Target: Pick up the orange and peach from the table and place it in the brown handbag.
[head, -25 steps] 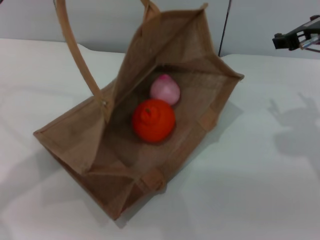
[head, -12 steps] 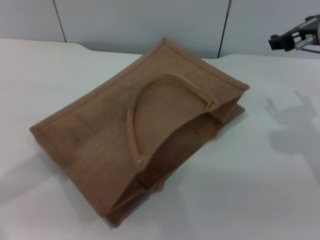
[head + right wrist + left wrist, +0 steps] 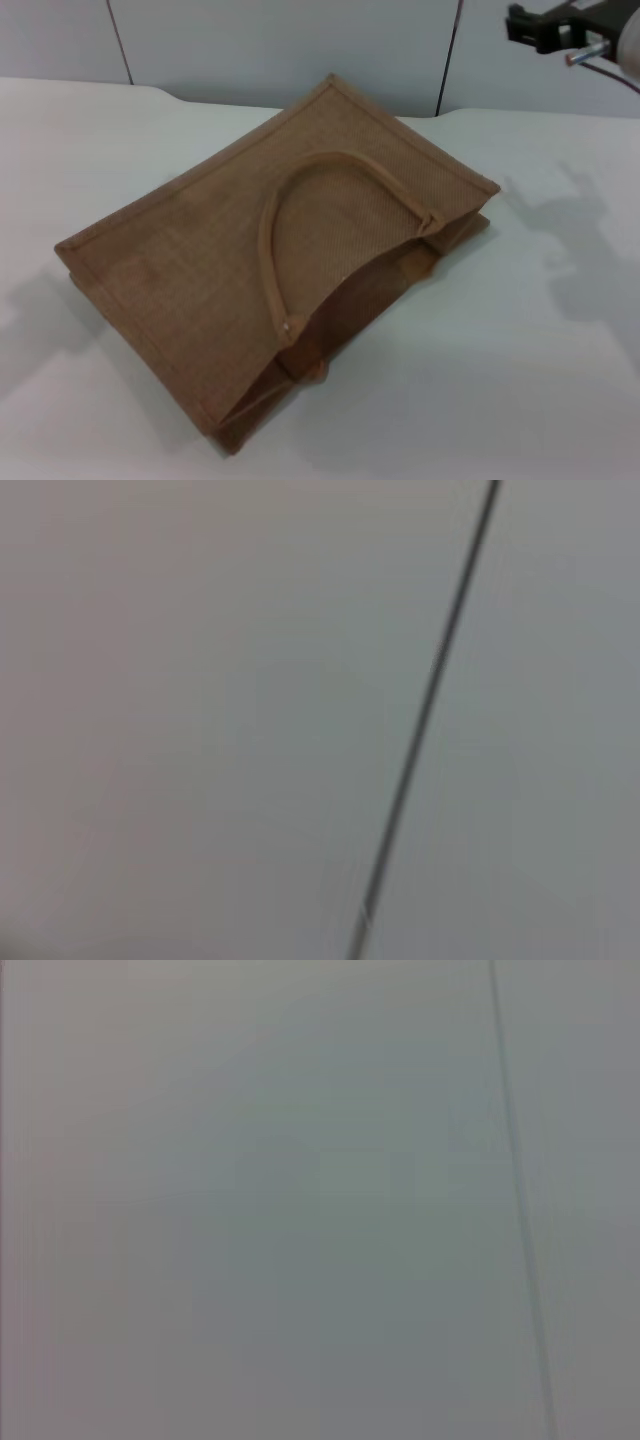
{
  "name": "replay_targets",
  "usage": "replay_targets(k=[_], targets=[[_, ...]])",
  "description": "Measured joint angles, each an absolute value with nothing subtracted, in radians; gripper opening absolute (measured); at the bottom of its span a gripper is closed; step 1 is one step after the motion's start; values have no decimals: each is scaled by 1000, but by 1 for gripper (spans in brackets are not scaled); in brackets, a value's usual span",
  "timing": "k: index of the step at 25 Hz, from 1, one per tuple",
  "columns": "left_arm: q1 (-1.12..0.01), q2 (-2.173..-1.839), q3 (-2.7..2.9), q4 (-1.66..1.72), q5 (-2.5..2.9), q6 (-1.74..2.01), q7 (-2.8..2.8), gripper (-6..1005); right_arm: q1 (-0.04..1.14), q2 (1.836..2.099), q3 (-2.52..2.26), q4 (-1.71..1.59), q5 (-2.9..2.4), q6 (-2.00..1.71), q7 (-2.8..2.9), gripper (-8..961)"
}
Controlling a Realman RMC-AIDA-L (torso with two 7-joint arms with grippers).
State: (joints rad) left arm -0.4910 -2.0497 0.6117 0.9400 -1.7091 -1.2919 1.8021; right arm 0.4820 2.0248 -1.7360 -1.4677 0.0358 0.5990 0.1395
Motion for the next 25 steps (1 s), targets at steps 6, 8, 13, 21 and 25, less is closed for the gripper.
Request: replay_targets(k=[6,8,13,21,25], targets=[[-525,-2052,613,626,-1826,-1238,2166,878,429,2025,-1796,-1267,-16,133,132,833],[-553,-2052,612,491,-1905,-1222,2314,878,430,2026,-1796,-1176,-32,5,132,833],[-611,-2049,603,215,-2114,-1216,2619,879,447,2029,-1747,-968,-25,-219,119,833],[-658,-2045,603,15,-2332,-1205,2840,879,557,2030,-1564,-638,-22,-375,94,833],[-654,-2044,603,12,-2335,-1194,2841,878,559,2032,-1564,-602,15,-421,86,833]])
